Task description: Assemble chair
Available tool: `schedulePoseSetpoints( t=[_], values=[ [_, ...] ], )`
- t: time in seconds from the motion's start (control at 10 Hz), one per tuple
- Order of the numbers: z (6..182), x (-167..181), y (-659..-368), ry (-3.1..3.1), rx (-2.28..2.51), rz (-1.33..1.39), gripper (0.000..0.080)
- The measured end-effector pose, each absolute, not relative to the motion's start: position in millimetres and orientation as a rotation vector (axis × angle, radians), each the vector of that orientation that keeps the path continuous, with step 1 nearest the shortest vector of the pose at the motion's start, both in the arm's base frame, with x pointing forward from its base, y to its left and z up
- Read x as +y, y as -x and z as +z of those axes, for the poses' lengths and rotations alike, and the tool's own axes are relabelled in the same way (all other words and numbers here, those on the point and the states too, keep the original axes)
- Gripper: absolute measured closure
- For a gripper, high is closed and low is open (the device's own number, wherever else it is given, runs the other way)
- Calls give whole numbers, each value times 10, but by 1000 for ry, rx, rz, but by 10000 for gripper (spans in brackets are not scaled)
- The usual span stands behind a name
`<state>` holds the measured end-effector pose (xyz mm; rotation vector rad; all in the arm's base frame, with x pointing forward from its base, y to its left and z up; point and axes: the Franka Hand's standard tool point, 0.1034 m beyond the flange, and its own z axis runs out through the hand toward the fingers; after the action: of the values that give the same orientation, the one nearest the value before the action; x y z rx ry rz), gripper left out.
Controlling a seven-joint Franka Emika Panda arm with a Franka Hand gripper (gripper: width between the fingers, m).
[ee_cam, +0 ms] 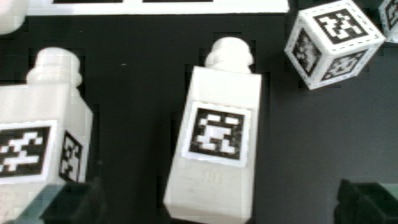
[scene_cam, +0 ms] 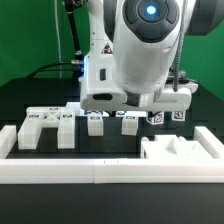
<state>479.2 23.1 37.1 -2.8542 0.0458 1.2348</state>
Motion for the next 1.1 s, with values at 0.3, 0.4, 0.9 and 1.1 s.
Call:
schedulePoseSetpoints(
  t=[0.3,0.4,0.9,1.1],
  values=[
    [292,202,-4747,2847,61,1257,151],
    [242,200,-4714,2846,84,1276,151],
    [111,199,-4654,2841,91,1295,151],
    [74,197,-4643,2845,91,1287,151]
  ],
)
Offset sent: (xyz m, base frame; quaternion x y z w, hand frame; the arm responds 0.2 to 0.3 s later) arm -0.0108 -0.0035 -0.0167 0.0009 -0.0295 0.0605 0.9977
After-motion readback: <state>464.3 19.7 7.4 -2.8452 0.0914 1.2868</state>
